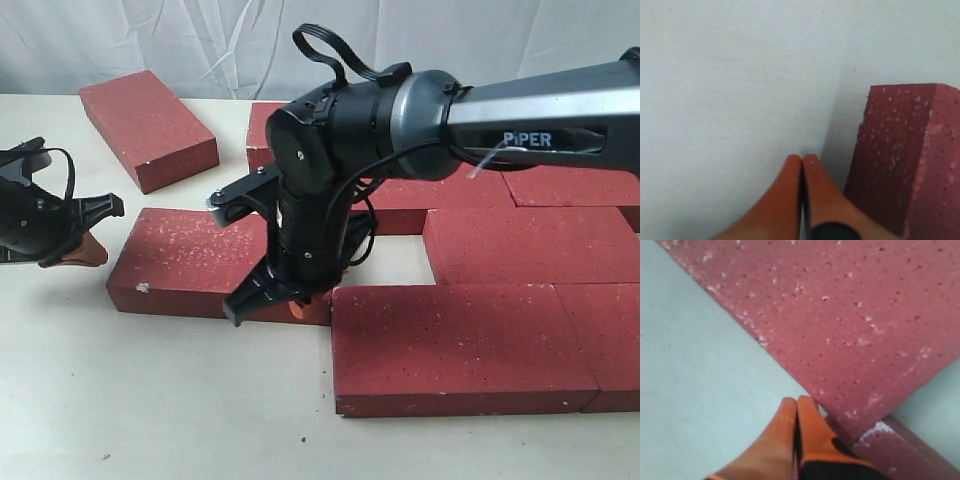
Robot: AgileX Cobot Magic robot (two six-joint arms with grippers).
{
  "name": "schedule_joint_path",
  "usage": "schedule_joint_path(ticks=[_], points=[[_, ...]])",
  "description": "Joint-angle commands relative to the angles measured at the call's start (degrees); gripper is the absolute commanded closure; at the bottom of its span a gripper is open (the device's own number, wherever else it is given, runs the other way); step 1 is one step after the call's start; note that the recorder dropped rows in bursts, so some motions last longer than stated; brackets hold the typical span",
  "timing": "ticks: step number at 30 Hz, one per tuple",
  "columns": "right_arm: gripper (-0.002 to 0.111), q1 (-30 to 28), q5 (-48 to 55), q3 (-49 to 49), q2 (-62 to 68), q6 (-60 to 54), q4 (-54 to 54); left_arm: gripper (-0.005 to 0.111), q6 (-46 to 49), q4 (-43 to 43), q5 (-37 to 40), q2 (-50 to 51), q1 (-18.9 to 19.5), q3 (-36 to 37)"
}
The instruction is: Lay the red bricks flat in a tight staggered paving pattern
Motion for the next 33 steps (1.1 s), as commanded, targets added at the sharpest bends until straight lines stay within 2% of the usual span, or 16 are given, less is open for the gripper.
schedule_joint_path(ticks=[1,9,15,20,26,33], points=[[0.109,0.1,-0.2,0.1,-0.3,-3.2,5.4,0.107,0.2,0.1,0.1,-0.2,-0.3,0.2],[0.109,-1.8,-2.5,0.1,-2.8,-4.8,8.1,0.107,0.4,0.2,0.0,-0.2,-0.3,0.2],[0.109,-9.1,-5.8,0.1,-4.9,-2.0,7.6,0.107,0.4,1.1,0.0,-0.2,-0.3,0.2],[0.109,-14.5,-4.1,0.1,-3.6,-1.8,7.6,0.107,0.4,1.1,0.0,-0.2,-0.3,0.2],[0.109,-15.0,-6.1,0.1,0.0,0.2,4.4,0.107,0.4,1.1,0.2,-0.2,-0.3,0.2],[0.109,-15.0,-9.1,0.1,2.7,0.3,7.3,0.107,0.4,1.0,0.2,-0.2,-0.3,0.2]])
